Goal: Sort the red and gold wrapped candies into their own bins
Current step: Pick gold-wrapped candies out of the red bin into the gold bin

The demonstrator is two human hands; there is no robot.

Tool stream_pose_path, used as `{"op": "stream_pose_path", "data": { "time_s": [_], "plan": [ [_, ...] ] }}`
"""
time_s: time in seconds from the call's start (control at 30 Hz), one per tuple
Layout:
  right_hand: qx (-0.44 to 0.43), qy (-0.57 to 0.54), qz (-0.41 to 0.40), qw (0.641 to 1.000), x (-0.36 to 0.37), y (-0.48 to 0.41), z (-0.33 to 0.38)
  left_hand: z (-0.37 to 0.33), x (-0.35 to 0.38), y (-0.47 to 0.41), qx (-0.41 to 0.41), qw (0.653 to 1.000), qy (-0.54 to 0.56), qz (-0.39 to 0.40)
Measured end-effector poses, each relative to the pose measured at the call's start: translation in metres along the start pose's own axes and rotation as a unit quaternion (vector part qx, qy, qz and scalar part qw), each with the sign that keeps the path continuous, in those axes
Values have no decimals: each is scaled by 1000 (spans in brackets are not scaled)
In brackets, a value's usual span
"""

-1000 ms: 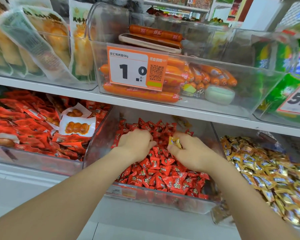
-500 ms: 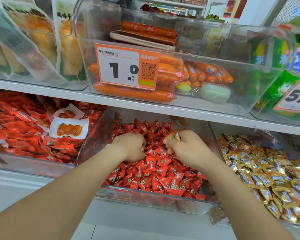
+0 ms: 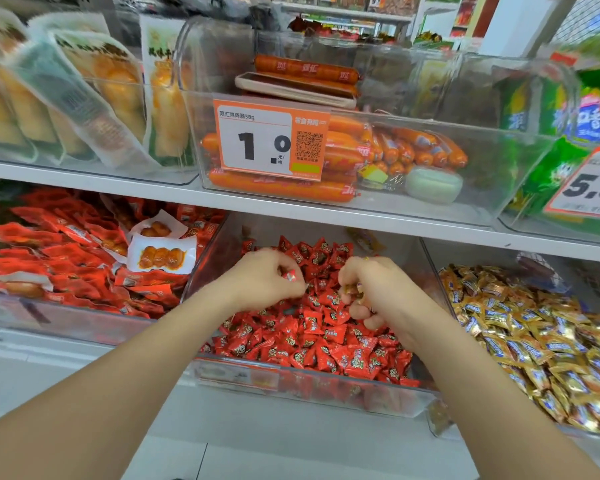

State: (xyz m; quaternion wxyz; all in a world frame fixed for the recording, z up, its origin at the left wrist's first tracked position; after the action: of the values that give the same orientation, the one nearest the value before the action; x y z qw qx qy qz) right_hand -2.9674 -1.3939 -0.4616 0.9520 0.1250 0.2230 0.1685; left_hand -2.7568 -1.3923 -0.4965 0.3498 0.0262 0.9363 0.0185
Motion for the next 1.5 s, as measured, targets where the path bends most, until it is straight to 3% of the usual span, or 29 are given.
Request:
{"op": "stream_pose_path", "data": {
  "time_s": [0.07, 0.13, 0.33, 0.43, 0.47, 0.53, 0.57, 0.63, 0.7, 0.8, 1.0, 1.27, 1.37, 1.5],
  "plan": [
    [0, 15, 14, 1000, 2, 1, 0, -8, -5, 12, -2, 989, 150, -9],
    [-14, 36, 31, 999, 6, 1, 0, -14, -6, 23, -20, 974, 226, 10],
    [-1, -82, 75, 994, 17, 6, -3, -18, -8, 38, -4, 963, 269, 27],
    [32, -111, 114, 987, 23, 11, -3, -24, -1, 41, 31, 970, 236, 38],
    [29, -71, 100, 992, 24, 10, -5, -24, 0, 41, 38, 976, 211, 38],
    [-14, 121, 27, 992, 22, 8, -10, -22, 0, 40, 22, 992, 121, 28],
    [-42, 217, -18, 975, 21, 7, -13, -18, -1, 39, 0, 998, 54, 19],
    [-88, 298, -83, 947, 17, 6, -16, -11, -3, 39, -48, 995, -90, -11],
    [-120, 268, -100, 951, 11, 8, -13, -11, -4, 42, -60, 981, -175, -55],
    [-123, 198, -53, 971, 5, 11, -10, -20, -5, 45, -52, 982, -170, -71],
    [3, 54, 8, 999, -6, 19, -10, -25, 12, 51, -82, 976, -187, 73],
    [-116, -1, -5, 993, -24, 40, -17, -34, 14, 53, -33, 989, -144, -13],
    [-189, -10, -92, 978, -41, 51, -23, -44, 20, 53, 4, 991, -131, -34],
    [-220, 129, -367, 895, -87, 64, -48, -77, 45, 61, 73, 996, -28, -36]
  ]
}}
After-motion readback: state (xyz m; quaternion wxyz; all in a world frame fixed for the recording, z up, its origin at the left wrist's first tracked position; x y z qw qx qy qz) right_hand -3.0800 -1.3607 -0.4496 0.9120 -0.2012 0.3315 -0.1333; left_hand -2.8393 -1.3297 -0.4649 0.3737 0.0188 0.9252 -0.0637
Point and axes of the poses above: each hand's wrist, its own y-axis away from the middle knuckle, its own x-axis out of the palm, z = x × y, the point moved 1 cm from there along -y, towards the middle knuckle, and after that the axes turned 6 degrees about y, right-handed, at the moved point
